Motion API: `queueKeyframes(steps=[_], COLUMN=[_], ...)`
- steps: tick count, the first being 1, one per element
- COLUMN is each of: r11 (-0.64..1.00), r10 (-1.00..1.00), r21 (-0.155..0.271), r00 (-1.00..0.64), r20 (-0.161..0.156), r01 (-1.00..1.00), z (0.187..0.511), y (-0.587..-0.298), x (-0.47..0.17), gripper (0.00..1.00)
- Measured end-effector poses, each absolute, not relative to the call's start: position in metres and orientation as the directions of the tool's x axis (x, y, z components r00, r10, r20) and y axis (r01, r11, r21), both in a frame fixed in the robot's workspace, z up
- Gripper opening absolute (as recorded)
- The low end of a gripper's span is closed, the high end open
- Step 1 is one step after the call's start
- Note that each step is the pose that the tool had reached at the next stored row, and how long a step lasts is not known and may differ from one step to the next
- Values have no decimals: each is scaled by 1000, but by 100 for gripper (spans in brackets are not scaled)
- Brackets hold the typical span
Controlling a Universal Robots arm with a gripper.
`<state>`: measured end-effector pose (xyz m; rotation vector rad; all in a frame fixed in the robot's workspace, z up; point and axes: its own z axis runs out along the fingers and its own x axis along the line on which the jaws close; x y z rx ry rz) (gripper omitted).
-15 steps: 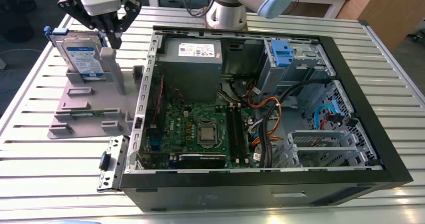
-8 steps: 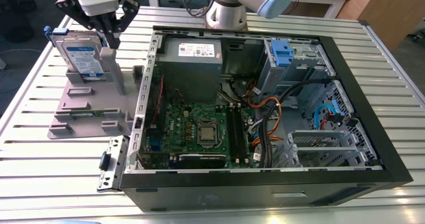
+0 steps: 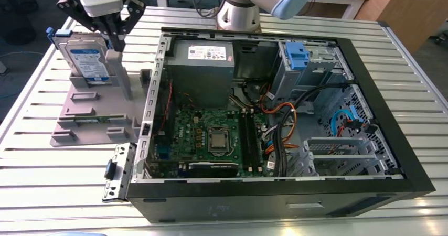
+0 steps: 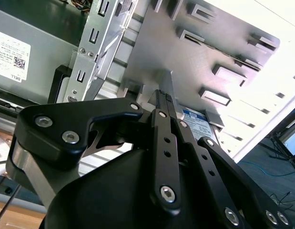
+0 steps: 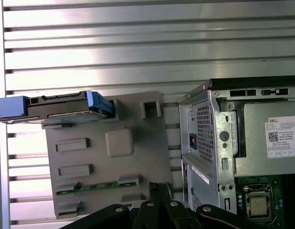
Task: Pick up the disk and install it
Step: 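Reach for the disk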
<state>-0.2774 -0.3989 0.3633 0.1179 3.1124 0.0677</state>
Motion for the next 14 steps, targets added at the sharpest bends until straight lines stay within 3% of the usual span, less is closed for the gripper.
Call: queueKeyframes(steps=[14], r11=[996], r10=[76], r21=[44], r00=[-997], r20=[-25], r01=[75], z=[363], y=[-399], x=[-281], gripper=[11])
